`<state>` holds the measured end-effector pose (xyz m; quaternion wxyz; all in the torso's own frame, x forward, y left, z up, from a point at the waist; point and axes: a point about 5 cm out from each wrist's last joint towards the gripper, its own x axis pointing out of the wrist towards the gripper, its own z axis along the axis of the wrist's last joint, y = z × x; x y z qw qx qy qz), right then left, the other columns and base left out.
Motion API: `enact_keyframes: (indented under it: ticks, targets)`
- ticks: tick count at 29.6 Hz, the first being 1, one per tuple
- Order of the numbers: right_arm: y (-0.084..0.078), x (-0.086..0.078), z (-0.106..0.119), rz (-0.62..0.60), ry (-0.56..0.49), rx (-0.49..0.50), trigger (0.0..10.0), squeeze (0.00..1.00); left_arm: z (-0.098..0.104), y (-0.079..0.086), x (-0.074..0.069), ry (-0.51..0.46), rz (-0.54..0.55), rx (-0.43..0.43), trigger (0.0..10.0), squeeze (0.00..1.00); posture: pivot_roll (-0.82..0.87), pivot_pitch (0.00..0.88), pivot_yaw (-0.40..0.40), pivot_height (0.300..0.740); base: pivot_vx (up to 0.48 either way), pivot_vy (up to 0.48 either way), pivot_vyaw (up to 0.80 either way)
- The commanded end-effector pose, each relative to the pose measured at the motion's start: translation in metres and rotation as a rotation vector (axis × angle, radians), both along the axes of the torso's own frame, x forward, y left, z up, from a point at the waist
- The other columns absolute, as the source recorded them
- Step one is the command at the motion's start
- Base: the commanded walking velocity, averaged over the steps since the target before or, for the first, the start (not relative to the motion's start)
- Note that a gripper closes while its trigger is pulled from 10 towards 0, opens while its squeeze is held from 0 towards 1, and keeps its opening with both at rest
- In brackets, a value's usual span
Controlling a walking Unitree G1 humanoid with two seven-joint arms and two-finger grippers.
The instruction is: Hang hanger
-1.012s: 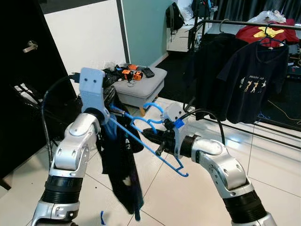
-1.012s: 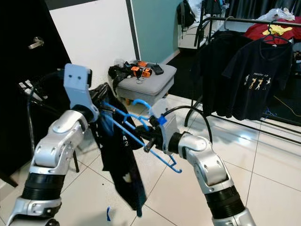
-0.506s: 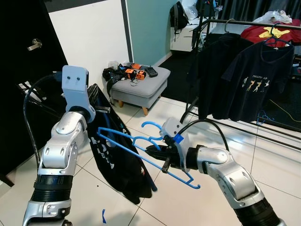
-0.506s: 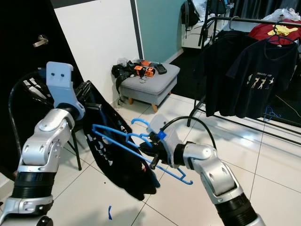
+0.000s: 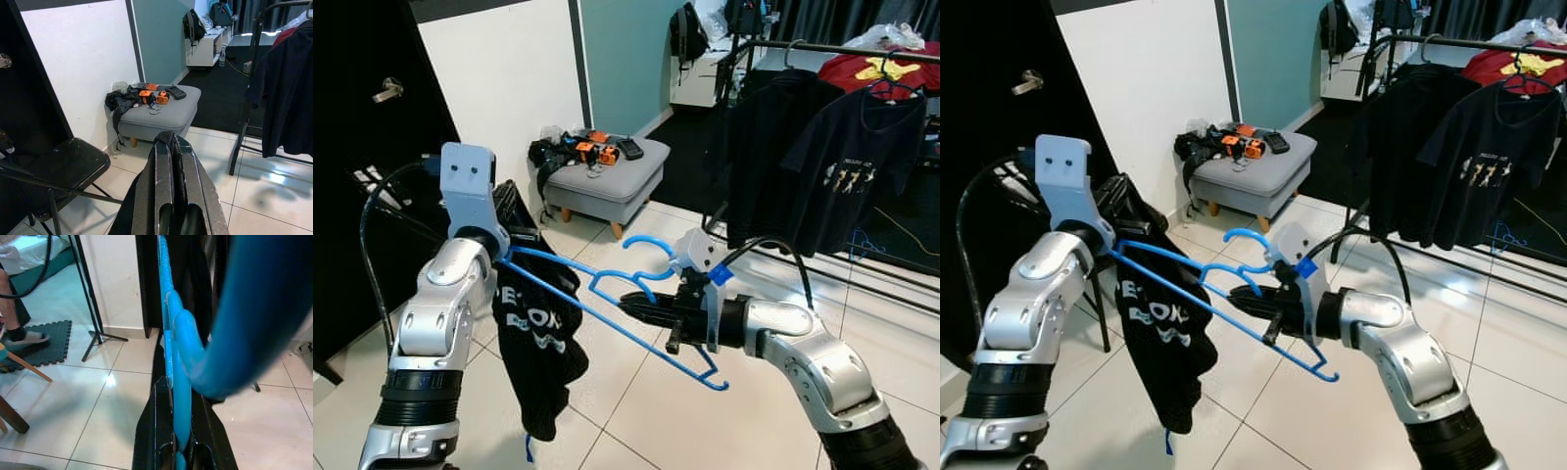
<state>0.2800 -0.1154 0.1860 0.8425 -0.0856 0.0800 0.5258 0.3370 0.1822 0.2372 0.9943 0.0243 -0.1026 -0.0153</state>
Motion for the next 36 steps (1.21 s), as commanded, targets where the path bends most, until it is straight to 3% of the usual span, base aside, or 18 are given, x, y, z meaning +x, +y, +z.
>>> enact_keyframes:
  ticks: [1,13,14,17,18,21,28,36]
  targets:
    - [-0.003,0.002,-0.001,-0.019,0.004,-0.008,10.0,0.0,0.005,0.008,-0.003,-0.019,0.019,0.016,10.0,0.0,-0.12,0.0,0.06,0.736,0.0,0.0,0.0]
    - [-0.013,0.005,-0.001,-0.061,0.015,-0.018,10.0,0.0,0.005,0.013,-0.002,-0.02,0.033,0.021,10.0,0.0,-0.12,0.0,0.065,0.736,0.0,0.0,0.0]
    - [-0.024,0.001,-0.003,-0.048,0.028,-0.044,10.0,0.0,0.005,0.016,-0.003,-0.018,0.042,0.024,10.0,0.0,-0.12,0.0,0.067,0.736,0.0,0.0,0.0]
    - [-0.034,-0.003,-0.004,-0.039,0.035,-0.064,10.0,0.0,0.005,0.018,-0.003,-0.017,0.047,0.026,10.0,0.0,-0.11,0.0,0.067,0.736,0.0,0.0,0.0]
    - [-0.045,-0.003,0.0,-0.051,0.033,-0.068,10.0,0.0,0.005,0.019,-0.004,-0.017,0.05,0.028,10.0,0.0,-0.12,0.0,0.068,0.736,0.0,0.0,0.0]
    - [-0.052,-0.003,0.006,-0.058,0.024,-0.057,10.0,0.0,0.005,0.019,-0.004,-0.016,0.05,0.029,10.0,0.0,-0.12,0.0,0.07,0.736,0.0,0.0,0.0]
    - [-0.045,0.0,0.018,-0.06,-0.04,0.014,10.0,0.0,0.002,0.012,-0.003,-0.012,0.038,0.023,10.0,0.0,-0.12,0.0,0.07,0.736,0.0,0.0,0.0]
    - [-0.035,0.006,0.016,-0.071,-0.047,0.012,10.0,0.0,0.001,0.005,-0.003,-0.009,0.015,0.013,10.0,0.0,-0.12,0.0,0.068,0.736,0.0,0.0,0.0]
